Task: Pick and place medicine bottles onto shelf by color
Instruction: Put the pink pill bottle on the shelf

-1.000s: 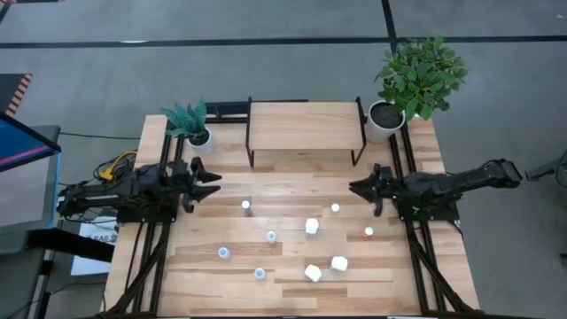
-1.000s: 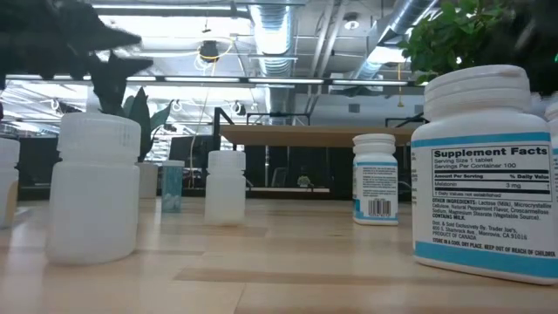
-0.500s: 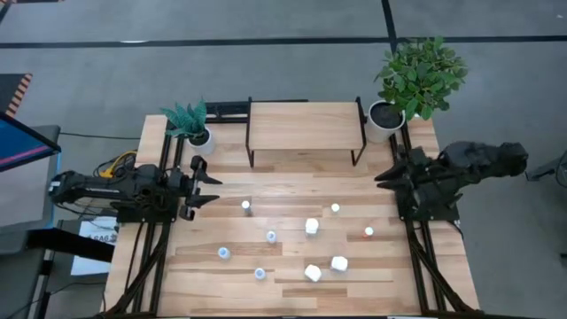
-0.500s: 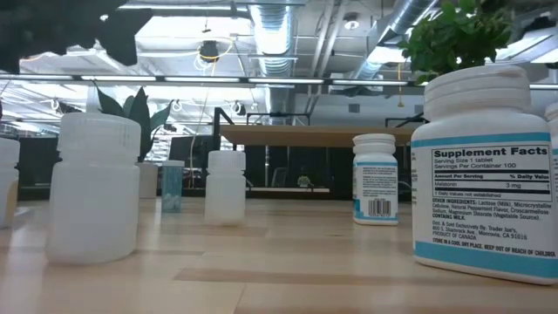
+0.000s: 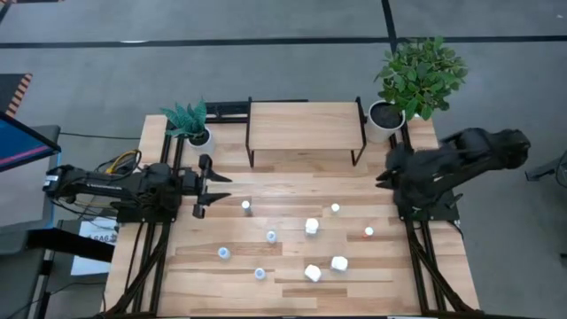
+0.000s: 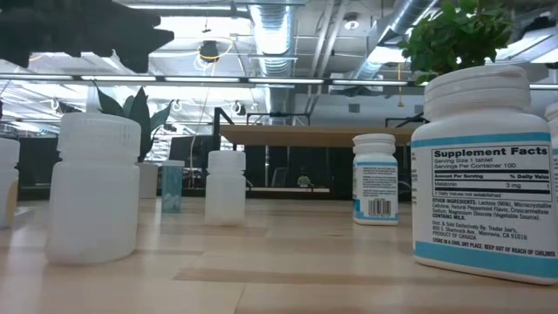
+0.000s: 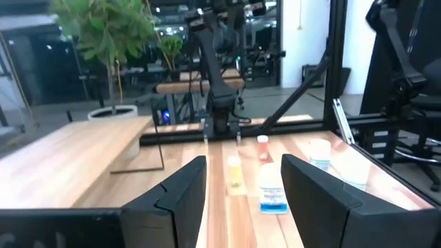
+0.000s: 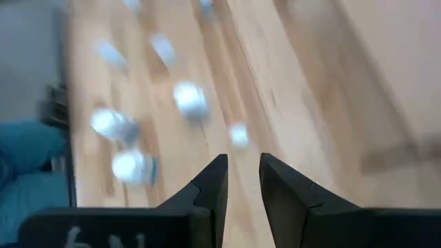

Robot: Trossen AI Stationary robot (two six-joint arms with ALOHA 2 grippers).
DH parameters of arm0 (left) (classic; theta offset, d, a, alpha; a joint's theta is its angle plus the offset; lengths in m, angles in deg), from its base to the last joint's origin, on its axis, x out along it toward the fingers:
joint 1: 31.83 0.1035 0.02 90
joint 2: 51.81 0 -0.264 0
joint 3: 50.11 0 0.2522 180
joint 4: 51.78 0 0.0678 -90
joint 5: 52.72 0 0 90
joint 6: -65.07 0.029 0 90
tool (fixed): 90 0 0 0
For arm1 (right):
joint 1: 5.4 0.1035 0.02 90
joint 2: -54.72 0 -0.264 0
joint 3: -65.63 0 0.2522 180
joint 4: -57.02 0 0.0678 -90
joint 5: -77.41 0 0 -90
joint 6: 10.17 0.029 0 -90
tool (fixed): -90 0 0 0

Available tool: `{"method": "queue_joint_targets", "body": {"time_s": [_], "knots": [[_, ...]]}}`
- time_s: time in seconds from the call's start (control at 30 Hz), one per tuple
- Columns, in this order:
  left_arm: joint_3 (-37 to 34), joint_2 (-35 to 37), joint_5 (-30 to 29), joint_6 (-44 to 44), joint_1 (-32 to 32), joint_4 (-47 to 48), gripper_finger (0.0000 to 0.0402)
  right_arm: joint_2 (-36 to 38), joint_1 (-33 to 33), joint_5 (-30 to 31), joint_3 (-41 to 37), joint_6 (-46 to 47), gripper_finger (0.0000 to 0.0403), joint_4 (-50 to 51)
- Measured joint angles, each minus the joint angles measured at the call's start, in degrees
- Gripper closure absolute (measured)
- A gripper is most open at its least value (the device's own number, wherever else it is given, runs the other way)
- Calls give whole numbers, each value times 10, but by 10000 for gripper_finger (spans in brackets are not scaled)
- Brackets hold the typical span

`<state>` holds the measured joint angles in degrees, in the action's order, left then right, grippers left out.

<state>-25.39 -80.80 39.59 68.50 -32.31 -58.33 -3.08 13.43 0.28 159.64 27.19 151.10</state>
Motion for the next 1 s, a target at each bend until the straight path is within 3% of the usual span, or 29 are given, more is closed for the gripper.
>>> {"method": "queue_joint_targets", "body": {"time_s": [0.07, 0.13, 0.23, 0.37, 0.5, 0.77, 1.0], "knots": [[0, -5, 1, -8, -4, 0, 223, -36, 16, -10, -1, 98, 294, 79], [0, -9, 3, -11, -12, 1, 223, -72, 40, -20, -8, 187, 294, 97], [0, -9, 3, -7, -23, 1, 222, -89, 82, -63, -29, 207, 294, 50], [0, -9, 4, -1, -33, -3, 222, -111, 131, -47, -31, 254, 294, 90], [0, -9, 4, -26, -34, -2, 222, -83, 164, -4, -53, 338, 294, 74], [0, -9, 3, -82, -34, -2, 222, -32, 233, 0, -173, 486, 294, 56], [0, -9, 3, -72, -34, 3, 222, -25, 235, -1, -237, 495, 271, -2]]}}
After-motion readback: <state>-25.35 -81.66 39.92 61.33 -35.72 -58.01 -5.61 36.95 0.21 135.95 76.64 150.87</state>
